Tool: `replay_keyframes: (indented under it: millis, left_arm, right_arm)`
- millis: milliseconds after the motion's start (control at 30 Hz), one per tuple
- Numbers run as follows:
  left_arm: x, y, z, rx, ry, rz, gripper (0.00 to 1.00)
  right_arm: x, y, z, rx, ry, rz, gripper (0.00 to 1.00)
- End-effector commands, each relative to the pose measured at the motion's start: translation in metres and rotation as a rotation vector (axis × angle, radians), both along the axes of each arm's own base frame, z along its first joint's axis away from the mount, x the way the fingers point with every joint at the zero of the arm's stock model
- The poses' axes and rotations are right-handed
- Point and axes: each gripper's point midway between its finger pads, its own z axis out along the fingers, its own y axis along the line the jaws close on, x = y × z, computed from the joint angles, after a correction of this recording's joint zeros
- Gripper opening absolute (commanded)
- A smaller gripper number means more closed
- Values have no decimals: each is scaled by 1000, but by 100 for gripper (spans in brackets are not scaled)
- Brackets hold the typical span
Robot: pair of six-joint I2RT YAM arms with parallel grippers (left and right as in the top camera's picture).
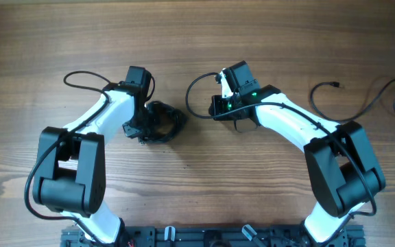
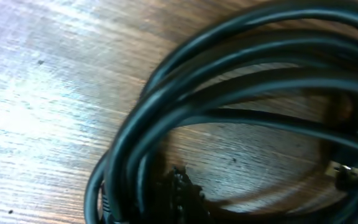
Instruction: Untangle cables
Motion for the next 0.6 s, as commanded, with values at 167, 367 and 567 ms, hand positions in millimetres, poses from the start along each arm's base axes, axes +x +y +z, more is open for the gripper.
replay_keyframes:
  millis: [167, 367, 567]
  left_arm:
    - [58, 14, 51, 52, -275, 64, 20]
    - [43, 43, 43, -13, -183, 25, 32]
    - [33, 35, 6, -71, -77, -43, 42]
  right_arm:
    - [-22, 36, 27, 222, 67, 112, 33]
    - [-28, 78, 35, 240, 8, 100, 32]
    - [-41, 122, 27, 280, -50, 185, 32]
